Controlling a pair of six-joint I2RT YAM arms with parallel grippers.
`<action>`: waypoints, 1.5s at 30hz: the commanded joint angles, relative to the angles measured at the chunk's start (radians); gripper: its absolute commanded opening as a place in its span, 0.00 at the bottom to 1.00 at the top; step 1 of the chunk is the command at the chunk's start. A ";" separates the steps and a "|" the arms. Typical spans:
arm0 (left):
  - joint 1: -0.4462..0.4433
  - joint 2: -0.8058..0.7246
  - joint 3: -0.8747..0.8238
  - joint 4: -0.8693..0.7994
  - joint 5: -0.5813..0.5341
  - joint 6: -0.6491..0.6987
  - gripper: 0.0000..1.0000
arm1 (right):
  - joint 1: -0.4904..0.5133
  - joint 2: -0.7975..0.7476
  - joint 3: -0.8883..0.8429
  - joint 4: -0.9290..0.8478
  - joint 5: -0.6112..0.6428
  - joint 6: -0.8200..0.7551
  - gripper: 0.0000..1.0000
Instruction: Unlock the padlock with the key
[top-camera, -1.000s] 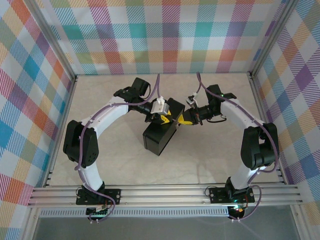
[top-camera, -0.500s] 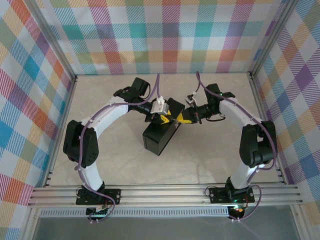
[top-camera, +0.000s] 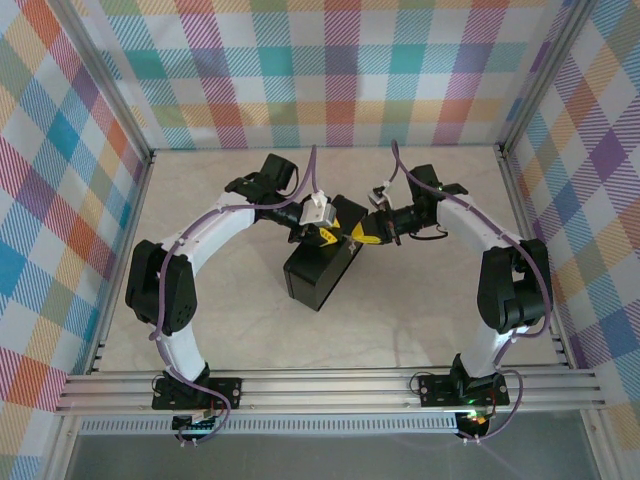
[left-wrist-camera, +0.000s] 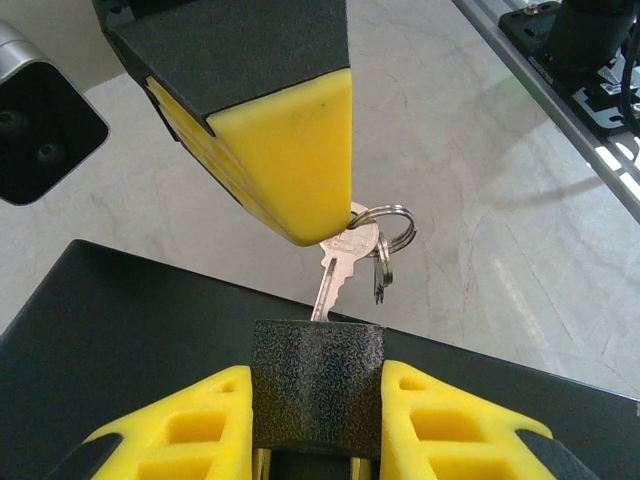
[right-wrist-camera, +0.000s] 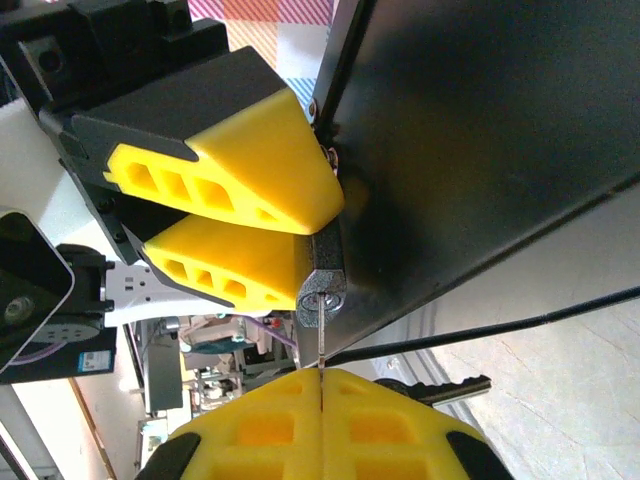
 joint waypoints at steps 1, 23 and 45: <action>-0.017 -0.003 0.023 0.052 0.076 -0.010 0.19 | 0.039 -0.014 -0.001 0.111 -0.044 0.060 0.00; -0.032 -0.014 -0.008 0.110 0.083 -0.042 0.18 | 0.083 -0.001 0.010 0.290 -0.027 0.297 0.00; -0.009 0.046 0.085 -0.003 0.118 -0.096 0.15 | 0.102 -0.108 -0.172 0.590 0.001 0.481 0.00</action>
